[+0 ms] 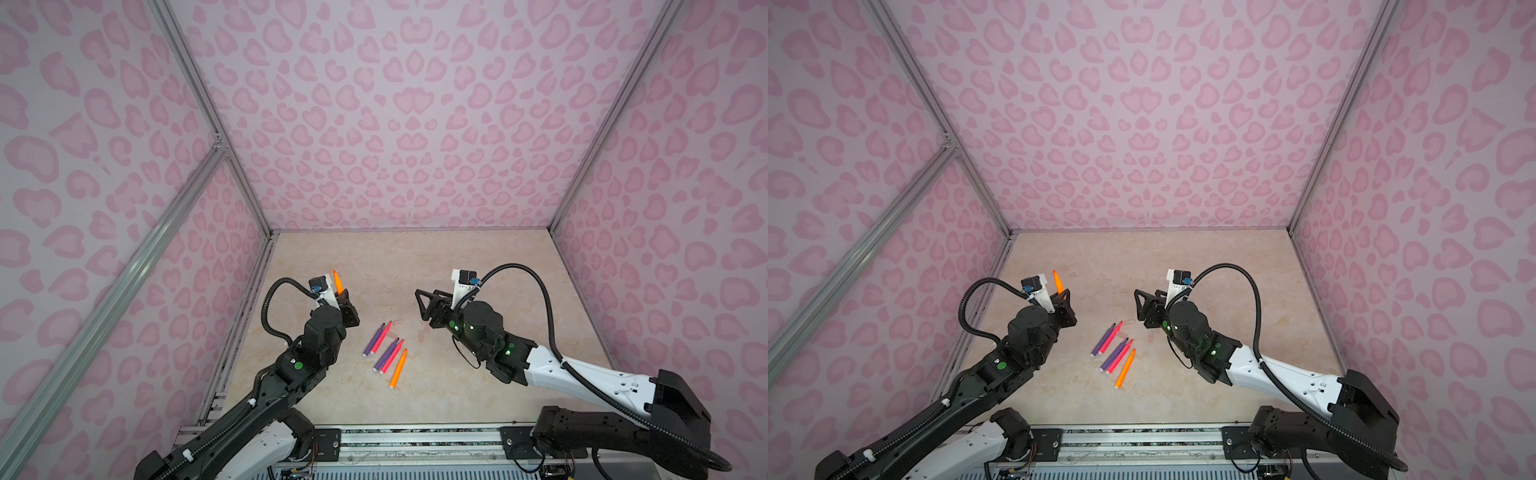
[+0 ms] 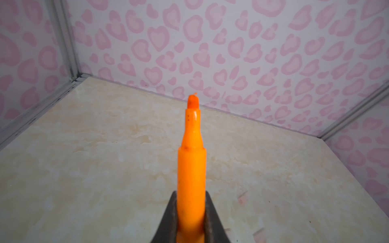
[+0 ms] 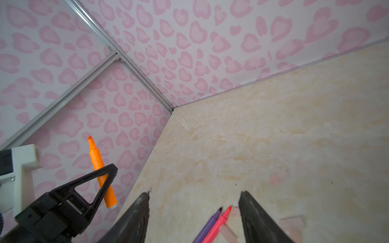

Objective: Insert the pens into the pen caps

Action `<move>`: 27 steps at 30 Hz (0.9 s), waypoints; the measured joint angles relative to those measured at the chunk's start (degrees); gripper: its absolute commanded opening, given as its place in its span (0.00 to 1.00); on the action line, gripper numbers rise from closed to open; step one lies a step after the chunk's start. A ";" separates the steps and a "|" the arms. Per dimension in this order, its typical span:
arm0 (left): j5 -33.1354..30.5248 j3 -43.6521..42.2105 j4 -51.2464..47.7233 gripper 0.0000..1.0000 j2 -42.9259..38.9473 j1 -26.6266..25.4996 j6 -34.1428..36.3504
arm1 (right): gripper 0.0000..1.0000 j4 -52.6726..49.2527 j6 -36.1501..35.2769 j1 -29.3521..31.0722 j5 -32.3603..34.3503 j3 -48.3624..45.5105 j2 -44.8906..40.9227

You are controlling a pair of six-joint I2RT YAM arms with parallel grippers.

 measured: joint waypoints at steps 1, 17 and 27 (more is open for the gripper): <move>0.11 -0.02 -1.22 0.04 0.17 0.15 -0.68 | 0.68 -1.75 0.00 -0.11 1.33 1.38 0.17; 13.66 0.50 -4.66 0.03 11.43 0.59 -4.96 | 0.48 -20.20 0.85 -7.45 6.58 9.90 16.59; 15.23 0.46 -2.69 0.03 7.76 0.61 -2.62 | 0.50 -22.93 2.51 -8.85 -1.11 18.99 32.09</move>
